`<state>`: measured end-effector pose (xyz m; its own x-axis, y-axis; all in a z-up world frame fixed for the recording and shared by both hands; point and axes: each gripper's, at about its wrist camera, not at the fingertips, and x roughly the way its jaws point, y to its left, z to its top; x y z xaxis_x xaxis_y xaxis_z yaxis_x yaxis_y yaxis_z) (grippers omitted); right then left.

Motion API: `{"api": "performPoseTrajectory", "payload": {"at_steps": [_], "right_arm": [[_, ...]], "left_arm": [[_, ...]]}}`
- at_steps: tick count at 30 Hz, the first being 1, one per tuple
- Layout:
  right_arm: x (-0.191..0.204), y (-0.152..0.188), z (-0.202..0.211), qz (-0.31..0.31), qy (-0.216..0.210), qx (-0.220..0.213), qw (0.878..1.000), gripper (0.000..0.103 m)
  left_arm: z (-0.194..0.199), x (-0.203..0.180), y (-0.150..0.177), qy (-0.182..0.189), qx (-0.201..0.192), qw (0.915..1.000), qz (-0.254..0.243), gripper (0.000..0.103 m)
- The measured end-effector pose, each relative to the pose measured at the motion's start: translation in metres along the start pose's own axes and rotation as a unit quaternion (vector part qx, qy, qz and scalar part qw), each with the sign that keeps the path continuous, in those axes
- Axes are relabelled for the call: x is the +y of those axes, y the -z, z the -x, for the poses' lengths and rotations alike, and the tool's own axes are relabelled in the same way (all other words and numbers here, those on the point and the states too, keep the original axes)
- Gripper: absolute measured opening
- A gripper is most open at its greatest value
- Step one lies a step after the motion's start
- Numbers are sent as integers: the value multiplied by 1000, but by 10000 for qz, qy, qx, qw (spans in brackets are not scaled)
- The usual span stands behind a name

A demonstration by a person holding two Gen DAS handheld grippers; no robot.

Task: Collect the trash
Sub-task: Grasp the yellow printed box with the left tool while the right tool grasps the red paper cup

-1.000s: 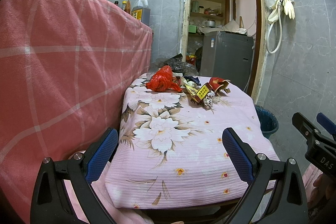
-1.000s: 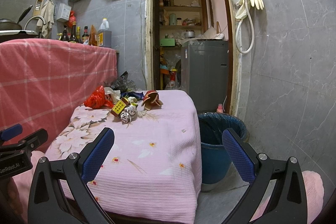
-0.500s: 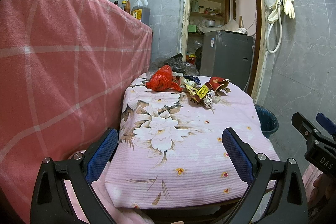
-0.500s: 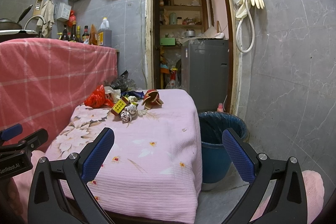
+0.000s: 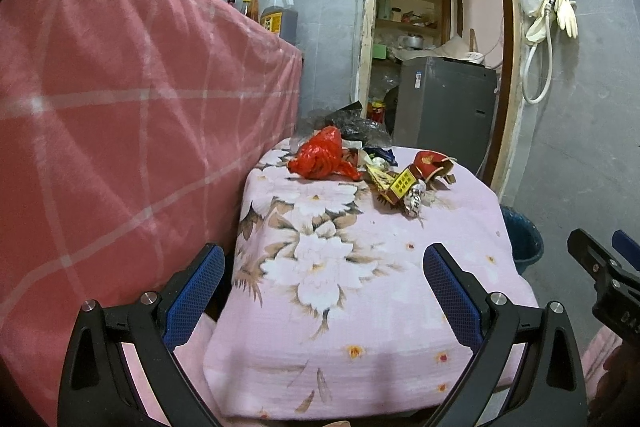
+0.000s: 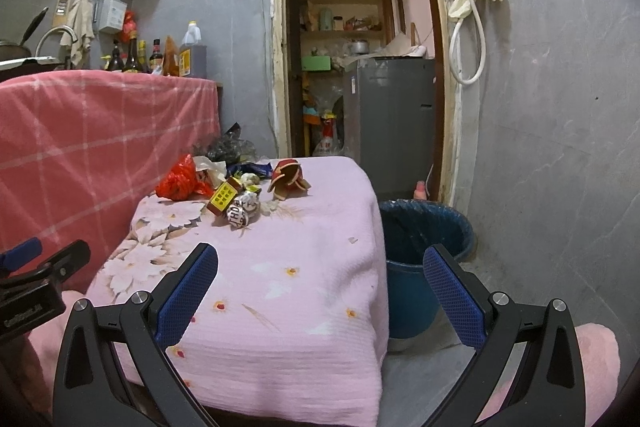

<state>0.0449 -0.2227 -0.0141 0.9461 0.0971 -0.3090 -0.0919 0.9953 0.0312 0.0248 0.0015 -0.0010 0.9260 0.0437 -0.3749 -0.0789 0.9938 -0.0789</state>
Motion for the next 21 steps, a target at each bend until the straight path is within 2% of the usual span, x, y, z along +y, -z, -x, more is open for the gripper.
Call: {"api": "performPoseTrajectory", "payload": {"at_steps": [14, 21], "right_arm": [[-19, -31, -35, 77, -8, -194, 9998, 103], [-34, -45, -70, 144, 388, -271, 9988, 103]], "left_arm": [[-48, -16, -38, 29, -15, 10000, 29, 97], [-95, -17, -56, 211, 372, 9988, 219, 97]]}}
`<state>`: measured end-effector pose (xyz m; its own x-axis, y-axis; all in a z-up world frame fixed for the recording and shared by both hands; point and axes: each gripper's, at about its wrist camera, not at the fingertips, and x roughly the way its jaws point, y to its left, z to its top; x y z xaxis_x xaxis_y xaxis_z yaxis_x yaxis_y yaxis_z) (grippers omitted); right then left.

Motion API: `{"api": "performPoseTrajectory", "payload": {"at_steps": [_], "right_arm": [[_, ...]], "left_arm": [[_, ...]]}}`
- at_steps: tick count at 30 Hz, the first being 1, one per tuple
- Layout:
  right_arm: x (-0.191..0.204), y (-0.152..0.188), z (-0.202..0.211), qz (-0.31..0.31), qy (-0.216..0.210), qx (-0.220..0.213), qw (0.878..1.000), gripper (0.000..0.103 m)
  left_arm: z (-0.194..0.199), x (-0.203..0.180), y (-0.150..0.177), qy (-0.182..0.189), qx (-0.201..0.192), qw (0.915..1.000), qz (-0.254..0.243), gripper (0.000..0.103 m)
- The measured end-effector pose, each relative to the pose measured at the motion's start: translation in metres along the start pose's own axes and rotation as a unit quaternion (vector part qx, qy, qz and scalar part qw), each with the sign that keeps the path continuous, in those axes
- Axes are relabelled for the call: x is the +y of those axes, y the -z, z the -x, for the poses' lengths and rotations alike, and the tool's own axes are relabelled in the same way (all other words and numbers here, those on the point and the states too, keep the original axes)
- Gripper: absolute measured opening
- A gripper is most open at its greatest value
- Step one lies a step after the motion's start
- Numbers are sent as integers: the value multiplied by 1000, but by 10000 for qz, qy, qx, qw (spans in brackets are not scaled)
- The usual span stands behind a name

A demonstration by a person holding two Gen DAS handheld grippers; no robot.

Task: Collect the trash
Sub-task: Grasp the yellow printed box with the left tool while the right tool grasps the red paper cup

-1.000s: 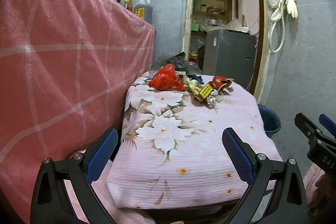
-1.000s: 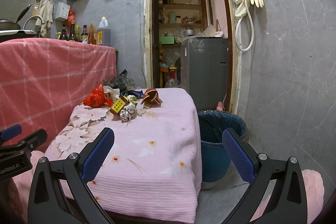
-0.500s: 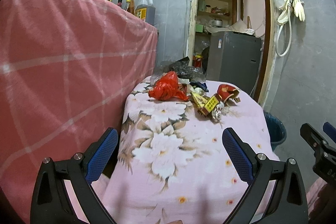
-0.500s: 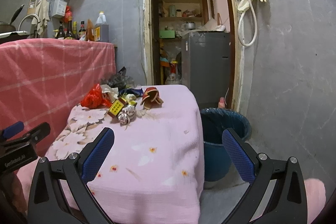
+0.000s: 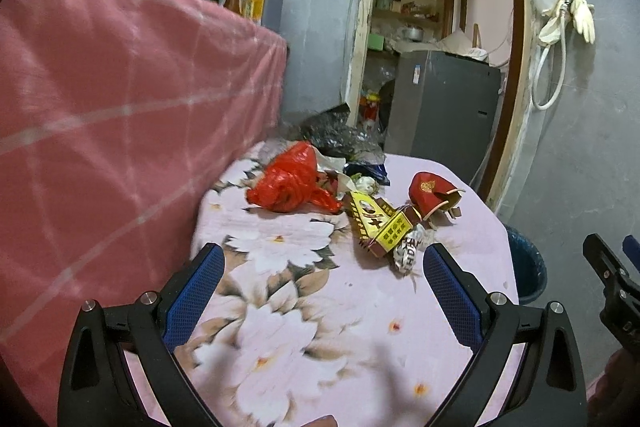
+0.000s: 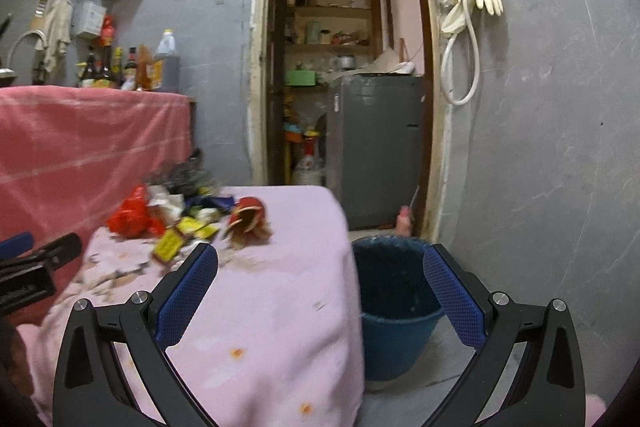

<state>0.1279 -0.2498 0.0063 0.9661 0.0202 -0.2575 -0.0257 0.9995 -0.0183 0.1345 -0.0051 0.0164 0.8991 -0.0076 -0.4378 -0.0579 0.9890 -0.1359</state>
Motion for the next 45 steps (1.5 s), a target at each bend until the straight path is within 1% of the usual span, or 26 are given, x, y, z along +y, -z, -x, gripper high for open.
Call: {"api": "performPoseTrajectory", "payload": {"at_steps": [3, 7, 13, 16, 17, 18, 19, 21, 24, 27, 28, 31, 33, 35, 37, 40, 43, 44, 45], "right_arm": [[-7, -8, -20, -7, -111, 53, 9999, 103], [-12, -24, -52, 26, -512, 157, 9986, 103], [-1, -41, -103, 141, -1138, 381, 9927, 103], [7, -46, -121, 162, -1412, 475, 9887, 103], [11, -48, -129, 160, -1496, 558, 9870, 101], [14, -49, -136, 158, -1571, 644, 9853, 96], [18, -51, -145, 150, -1659, 744, 9832, 93], [24, -51, -163, 174, -1761, 955, 9796, 83], [33, -50, -183, 262, -1882, 1259, 9737, 76], [41, -45, -203, 334, -1994, 1606, 9661, 71], [44, -43, -208, 346, -2039, 1713, 9633, 68], [54, -37, -224, 463, -2115, 1964, 9563, 66], [59, -33, -232, 532, -2110, 2114, 9529, 63], [61, -28, -240, 451, -2155, 2288, 9482, 61], [62, -24, -245, 439, -2140, 2379, 9464, 57], [59, -23, -245, 389, -2159, 2376, 9463, 56], [57, -22, -246, 332, -2191, 2387, 9455, 55], [57, -22, -247, 321, -2198, 2388, 9453, 55], [57, -22, -247, 311, -2207, 2386, 9452, 55]], "left_arm": [[-19, 1, -8, 136, 195, 9997, 97, 97], [-44, 5, -19, 282, 391, 9985, 245, 97], [-72, 4, -30, 211, 500, 9984, 187, 96], [-85, 2, -35, 256, 603, 9978, 80, 85], [-91, 1, -36, 295, 703, 9971, 38, 79], [-97, 0, -37, 326, 772, 9965, 22, 72], [-103, 0, -38, 390, 870, 9954, 20, 69], [-111, 0, -38, 488, 1000, 9938, 31, 58], [-124, -2, -37, 626, 1221, 9905, 42, 48], [-135, -1, -35, 668, 1483, 9867, 66, 35], [-138, 0, -34, 675, 1562, 9854, 99, 34], [-142, 6, -30, 762, 1748, 9812, 296, 33], [-141, 10, -29, 831, 1769, 9798, 411, 33], [-139, 11, -30, 867, 1792, 9790, 436, 33], [-136, 12, -31, 952, 1842, 9771, 476, 33], [-134, 12, -33, 1112, 1936, 9729, 603, 33], [-135, 11, -32, 1241, 2019, 9685, 771, 26], [-135, 11, -32, 1293, 2053, 9666, 830, 22], [-136, 11, -31, 1375, 2096, 9637, 921, 20]]}}
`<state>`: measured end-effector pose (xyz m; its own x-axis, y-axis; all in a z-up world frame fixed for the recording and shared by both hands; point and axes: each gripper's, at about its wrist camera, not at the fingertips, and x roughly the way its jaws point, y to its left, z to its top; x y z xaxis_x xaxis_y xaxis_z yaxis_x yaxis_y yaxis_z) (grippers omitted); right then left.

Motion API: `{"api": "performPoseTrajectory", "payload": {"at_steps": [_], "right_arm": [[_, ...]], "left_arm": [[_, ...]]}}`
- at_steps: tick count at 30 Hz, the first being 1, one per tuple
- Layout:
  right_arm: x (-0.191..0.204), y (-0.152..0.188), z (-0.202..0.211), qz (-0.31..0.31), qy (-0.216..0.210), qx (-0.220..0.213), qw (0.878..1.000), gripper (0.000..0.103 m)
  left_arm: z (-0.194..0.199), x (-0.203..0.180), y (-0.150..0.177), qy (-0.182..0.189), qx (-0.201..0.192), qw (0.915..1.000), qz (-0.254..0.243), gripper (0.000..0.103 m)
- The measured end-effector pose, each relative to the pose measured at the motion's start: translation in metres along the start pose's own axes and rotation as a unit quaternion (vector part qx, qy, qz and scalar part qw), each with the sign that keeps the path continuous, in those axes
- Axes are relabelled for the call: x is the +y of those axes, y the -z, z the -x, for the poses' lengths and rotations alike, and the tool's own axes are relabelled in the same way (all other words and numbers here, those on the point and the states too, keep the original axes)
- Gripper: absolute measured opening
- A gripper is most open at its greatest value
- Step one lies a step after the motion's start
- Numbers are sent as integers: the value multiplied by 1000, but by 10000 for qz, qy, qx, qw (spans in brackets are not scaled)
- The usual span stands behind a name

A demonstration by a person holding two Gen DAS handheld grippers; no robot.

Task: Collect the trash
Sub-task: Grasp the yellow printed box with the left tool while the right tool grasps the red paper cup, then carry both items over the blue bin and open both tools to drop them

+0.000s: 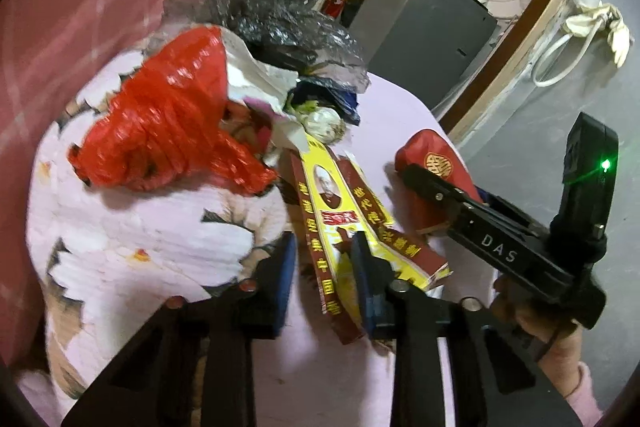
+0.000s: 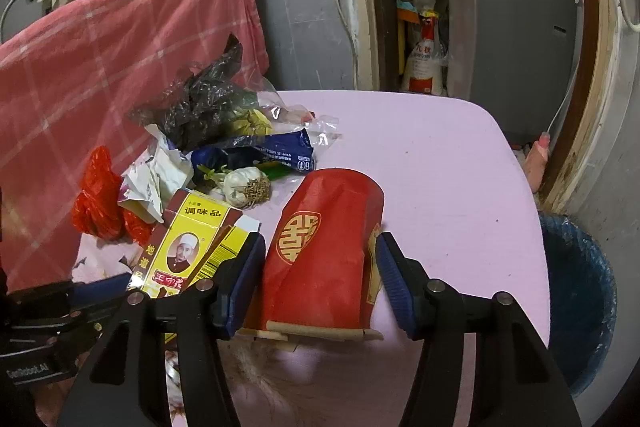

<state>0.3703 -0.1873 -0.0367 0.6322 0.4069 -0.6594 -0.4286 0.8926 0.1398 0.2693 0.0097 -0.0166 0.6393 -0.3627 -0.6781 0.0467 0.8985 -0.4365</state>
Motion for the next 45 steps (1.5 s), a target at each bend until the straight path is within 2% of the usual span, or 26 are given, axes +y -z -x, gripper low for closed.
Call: {"api": "performPoseTrajectory", "payload": {"at_steps": [2, 8, 9, 14, 19, 26, 31, 35, 38, 45], "right_arm": [[-2, 1, 1, -40, -44, -11, 10000, 54], [-6, 2, 7, -135, -168, -71, 9997, 48], [-6, 2, 8, -129, -184, -91, 9997, 44], [-2, 7, 14, -84, -251, -137, 9996, 41], [-2, 13, 24, -73, -323, -311, 9990, 37], [-4, 16, 55, -8, -275, -1010, 9945, 35], [-11, 20, 77, 41, -103, -1433, 9896, 34], [-25, 25, 97, -12, 153, -1801, 9835, 35], [-46, 30, 112, -119, 402, -2017, 9785, 35], [-102, 49, 135, -211, 1121, -2194, 9689, 35]], "left_arm": [[0, 2, 0, 146, 61, 9998, 158, 16], [1, 4, -3, 284, 78, 9988, 382, 7], [3, 3, -2, 291, 46, 9988, 398, 6], [10, -7, 2, 230, -132, 9994, 236, 5], [22, -21, 7, 53, -484, 9988, -39, 4], [34, -41, 14, -229, -1217, 9915, -410, 4], [29, -67, 18, -305, -1594, 9838, -769, 4], [15, -87, 18, -227, -1763, 9796, -937, 4], [6, -108, 20, -126, -1859, 9771, -1027, 4], [-36, -168, 29, 176, -1990, 9713, -1287, 4]]}}
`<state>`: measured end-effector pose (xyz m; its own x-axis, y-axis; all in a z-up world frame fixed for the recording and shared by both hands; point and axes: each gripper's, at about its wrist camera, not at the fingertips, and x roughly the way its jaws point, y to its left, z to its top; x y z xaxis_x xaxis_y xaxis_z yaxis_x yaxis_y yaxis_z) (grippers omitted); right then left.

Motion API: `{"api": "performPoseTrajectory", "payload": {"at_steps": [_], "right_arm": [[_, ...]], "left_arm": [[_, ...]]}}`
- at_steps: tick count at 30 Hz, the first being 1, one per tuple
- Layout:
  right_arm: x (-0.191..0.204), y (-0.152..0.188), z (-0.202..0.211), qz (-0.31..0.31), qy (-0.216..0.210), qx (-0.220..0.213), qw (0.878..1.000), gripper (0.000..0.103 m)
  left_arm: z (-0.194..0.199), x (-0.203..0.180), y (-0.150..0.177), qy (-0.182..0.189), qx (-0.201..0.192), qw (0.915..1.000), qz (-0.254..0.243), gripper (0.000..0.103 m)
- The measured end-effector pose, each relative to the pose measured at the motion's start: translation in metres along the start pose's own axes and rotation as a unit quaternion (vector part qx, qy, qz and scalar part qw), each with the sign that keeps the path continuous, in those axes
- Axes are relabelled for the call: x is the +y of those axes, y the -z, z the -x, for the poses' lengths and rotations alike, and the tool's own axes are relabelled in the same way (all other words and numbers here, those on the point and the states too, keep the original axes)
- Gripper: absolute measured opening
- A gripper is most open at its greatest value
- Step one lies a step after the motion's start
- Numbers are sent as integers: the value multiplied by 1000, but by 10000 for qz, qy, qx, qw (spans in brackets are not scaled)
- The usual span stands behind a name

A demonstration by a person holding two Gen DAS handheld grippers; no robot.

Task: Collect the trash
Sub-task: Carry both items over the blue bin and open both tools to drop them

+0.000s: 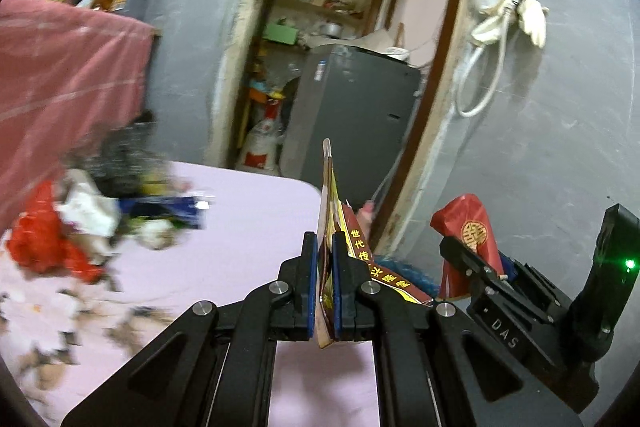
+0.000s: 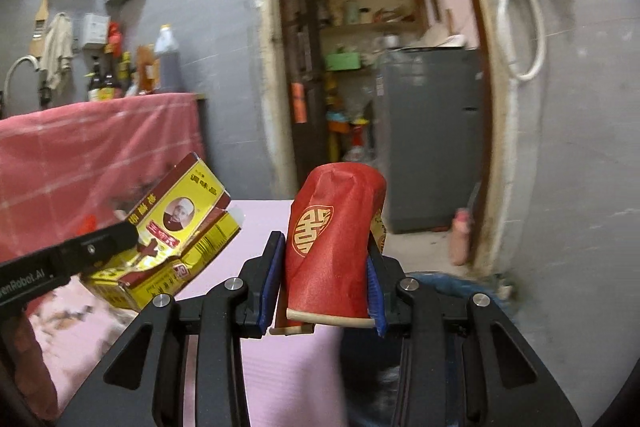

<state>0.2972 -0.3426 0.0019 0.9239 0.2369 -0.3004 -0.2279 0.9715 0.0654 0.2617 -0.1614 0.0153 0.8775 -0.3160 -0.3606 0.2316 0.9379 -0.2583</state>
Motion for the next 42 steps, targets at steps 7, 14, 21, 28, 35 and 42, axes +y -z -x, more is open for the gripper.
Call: {"api": "performPoseTrajectory", "payload": {"at_steps": [7, 14, 21, 28, 35, 42], "right_arm": [[-55, 12, -1, -119, 394, 47, 9991, 35], [-96, 40, -22, -544, 440, 533, 9961, 35], [-122, 67, -39, -958, 443, 1020, 9892, 38], [-133, 78, -47, -1098, 488, 1235, 9850, 43], [-134, 74, -47, -1082, 521, 1206, 9854, 45], [-131, 63, -42, -1004, 490, 1049, 9882, 54]], "left_arm": [[-56, -51, 11, 198, 384, 9990, -74, 4], [-118, -71, 24, 8, 887, 9959, -165, 4], [-156, -65, 40, -73, 1418, 9897, -182, 5], [-167, -66, 46, -2, 1524, 9876, -364, 5], [-158, -62, 49, 6, 1444, 9892, -266, 8], [-138, -54, 33, -27, 1038, 9945, -124, 26]]}}
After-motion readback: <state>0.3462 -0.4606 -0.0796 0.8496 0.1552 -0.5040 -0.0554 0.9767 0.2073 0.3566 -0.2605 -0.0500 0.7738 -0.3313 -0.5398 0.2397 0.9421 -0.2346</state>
